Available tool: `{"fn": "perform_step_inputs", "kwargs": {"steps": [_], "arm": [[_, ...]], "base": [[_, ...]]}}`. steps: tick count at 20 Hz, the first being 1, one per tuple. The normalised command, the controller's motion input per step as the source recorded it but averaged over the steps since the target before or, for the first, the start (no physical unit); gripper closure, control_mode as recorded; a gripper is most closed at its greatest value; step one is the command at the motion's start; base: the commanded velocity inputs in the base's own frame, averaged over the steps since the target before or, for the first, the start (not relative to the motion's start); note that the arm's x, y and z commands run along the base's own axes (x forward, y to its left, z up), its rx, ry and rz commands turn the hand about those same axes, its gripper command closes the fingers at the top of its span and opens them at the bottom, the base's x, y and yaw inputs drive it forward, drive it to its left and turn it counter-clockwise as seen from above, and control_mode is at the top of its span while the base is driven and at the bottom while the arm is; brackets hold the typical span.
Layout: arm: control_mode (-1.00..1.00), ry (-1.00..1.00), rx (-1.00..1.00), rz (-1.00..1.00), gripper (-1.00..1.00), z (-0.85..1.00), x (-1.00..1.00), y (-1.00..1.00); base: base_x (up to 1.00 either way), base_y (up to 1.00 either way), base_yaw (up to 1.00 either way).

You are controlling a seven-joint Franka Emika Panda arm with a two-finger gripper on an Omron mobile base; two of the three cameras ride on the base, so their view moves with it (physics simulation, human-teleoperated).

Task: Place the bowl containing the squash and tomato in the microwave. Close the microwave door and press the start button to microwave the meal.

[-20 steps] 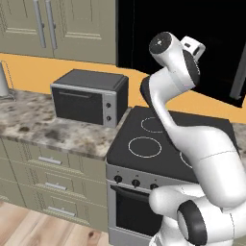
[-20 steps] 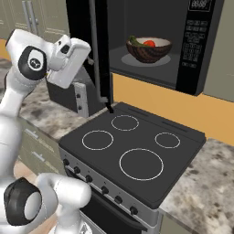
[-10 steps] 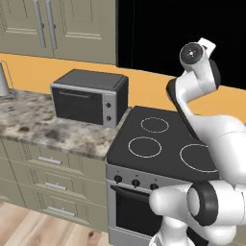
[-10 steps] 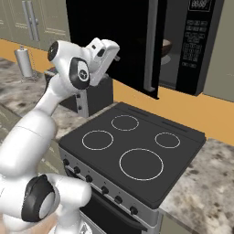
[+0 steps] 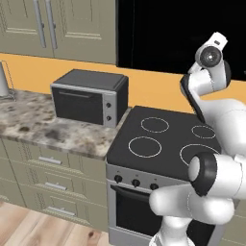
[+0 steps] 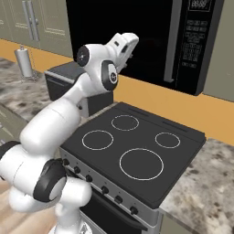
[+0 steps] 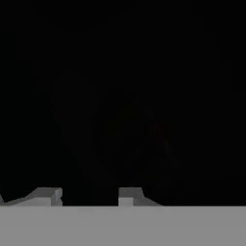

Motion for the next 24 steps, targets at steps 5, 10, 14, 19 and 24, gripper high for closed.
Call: {"fn": "perform_step_inputs", "kwargs": {"steps": [5, 10, 14, 19, 24], "arm": [[-1.0, -0.04, -0.05, 0.07, -1.0, 0.0, 0.33, -0.54], [-1.0, 0.02, -0.33, 0.17, -1.0, 0.21, -0.9, -0.2], [-1.0, 0.0, -0.35, 0.14, -1.0, 0.3, -0.97, -0.04], [-1.0, -0.13, 0.1, -0.14, -1.0, 0.27, -0.7, 0.08], [-1.0, -0.13, 0.26, -0.28, -1.0, 0.37, -0.75, 0.09]], "base": [[0.0, 0.0, 0.0], [0.0, 0.0, 0.0], [0.0, 0.0, 0.0], [0.0, 0.0, 0.0], [0.0, 0.0, 0.0]]}}
